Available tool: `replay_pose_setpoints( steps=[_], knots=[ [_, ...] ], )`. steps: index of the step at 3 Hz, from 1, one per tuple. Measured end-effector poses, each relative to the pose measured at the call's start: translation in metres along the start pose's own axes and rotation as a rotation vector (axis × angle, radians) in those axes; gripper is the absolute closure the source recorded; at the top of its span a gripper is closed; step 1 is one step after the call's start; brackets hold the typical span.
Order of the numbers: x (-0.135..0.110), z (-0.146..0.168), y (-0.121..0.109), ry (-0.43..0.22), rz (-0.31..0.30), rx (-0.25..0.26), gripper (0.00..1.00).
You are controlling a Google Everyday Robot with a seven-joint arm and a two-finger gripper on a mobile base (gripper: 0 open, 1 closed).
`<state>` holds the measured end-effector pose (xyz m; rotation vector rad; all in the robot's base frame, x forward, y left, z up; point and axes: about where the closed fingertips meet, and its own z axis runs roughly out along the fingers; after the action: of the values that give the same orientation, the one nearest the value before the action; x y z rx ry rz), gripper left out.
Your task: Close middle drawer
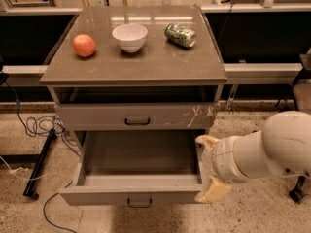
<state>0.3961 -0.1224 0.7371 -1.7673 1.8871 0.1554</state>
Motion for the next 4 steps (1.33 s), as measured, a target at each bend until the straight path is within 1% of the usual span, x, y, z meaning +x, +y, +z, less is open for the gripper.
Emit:
replay_pose_setpoints(
  steps=[1, 3, 4],
  knots=[
    [0.008, 0.031, 0.000, -0.013, 0.033, -0.011, 0.42],
    [0.008, 0.033, 0.000, -0.015, 0.035, -0.010, 0.89],
    [0.005, 0.054, 0.007, -0.015, 0.039, -0.032, 1.00]
  ],
)
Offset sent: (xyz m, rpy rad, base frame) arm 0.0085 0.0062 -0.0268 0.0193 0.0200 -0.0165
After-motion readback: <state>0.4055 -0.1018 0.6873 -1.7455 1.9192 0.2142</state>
